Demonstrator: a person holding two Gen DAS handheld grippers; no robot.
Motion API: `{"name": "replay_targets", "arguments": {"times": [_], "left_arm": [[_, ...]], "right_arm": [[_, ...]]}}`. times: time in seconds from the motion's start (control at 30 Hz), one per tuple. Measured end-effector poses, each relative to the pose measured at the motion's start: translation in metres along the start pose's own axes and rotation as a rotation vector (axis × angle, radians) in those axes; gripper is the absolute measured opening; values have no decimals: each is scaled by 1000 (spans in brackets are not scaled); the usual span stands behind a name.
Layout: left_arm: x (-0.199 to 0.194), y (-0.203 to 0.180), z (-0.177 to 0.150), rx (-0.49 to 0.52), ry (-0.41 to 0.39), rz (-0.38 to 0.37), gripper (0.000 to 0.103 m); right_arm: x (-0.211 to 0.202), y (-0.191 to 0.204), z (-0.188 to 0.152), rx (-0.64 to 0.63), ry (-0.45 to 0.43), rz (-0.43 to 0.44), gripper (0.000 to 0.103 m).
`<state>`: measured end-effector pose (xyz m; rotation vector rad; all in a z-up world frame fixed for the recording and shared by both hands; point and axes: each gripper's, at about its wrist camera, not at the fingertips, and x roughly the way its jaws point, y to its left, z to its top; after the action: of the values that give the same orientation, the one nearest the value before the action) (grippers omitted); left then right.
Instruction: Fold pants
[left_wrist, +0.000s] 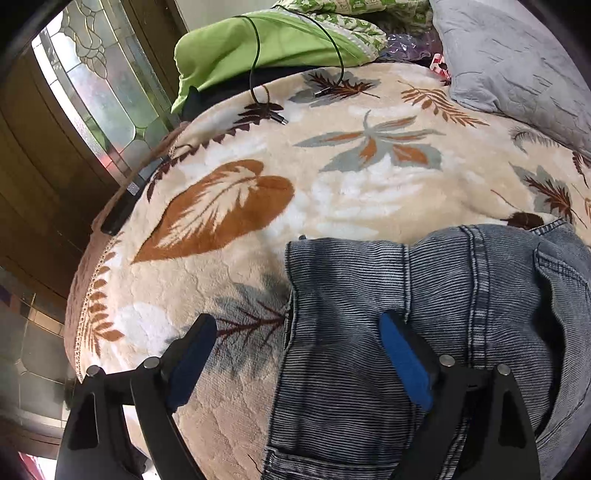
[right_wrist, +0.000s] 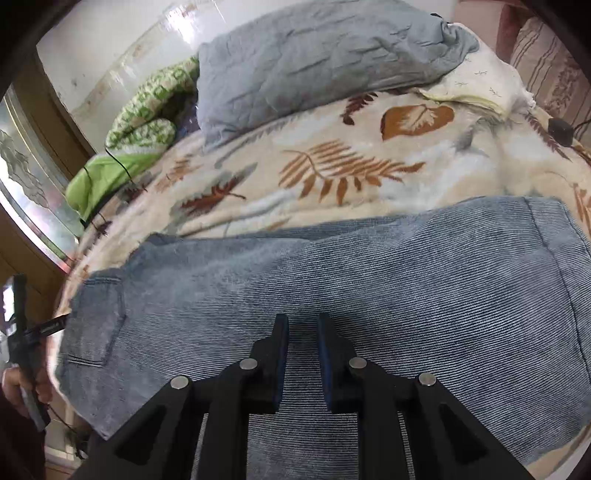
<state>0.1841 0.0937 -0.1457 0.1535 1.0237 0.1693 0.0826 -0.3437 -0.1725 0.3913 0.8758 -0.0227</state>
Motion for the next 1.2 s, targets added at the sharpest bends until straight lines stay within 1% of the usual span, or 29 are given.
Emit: {"name": "replay_targets", "arguments": {"times": [0.03,0.13,0.27,0.47,0.6,0.63,0.7,0.77,0.83,0.9,1.0,1.07,1.13,1.2], "left_arm": [[3,2,-1,-8,-1,-5,96],[6,6,-3,-25,6,-16,97],[-1,-5,-3,40,-4,61,97],[-20,-10,-19,58,-25,140,96],[-43,-15,-30,71,-45,168,94],[-51,-18,-33,75,-56,161,94],[-67,-23,-37,74,-81,134,94],[-86,-36,-41,79,-117,107,94],[-101,-52,-42,93,-150,69,94],[-114,-76,-44,123,-172,-5,95],[-120,-115,-48,174,-158,-114,95],[-116,-143,-51,209,-116,-183,95],[-111,-168,-55,239,-90,-238,94],[-105,-193,-60,262,-61,-268,94]], "right_arm": [[1,1,0,-5,1,-5,19],[2,2,-4,-27,-3,-6,19],[-1,-2,-9,-51,5,12,19],[-9,-18,-16,-17,33,85,19],[-16,-21,-20,-22,43,108,19],[-18,-23,-21,-19,49,113,19],[-25,-24,-22,-11,59,112,19],[-33,-24,-23,-21,44,96,19],[-44,-26,-22,-31,4,75,19],[-58,-34,-18,-16,-52,43,19],[-72,-56,-14,59,-105,-16,19],[-76,-70,-14,109,-111,-45,19],[-78,-80,-14,134,-112,-61,19],[-80,-87,-17,133,-112,-91,19]]}}
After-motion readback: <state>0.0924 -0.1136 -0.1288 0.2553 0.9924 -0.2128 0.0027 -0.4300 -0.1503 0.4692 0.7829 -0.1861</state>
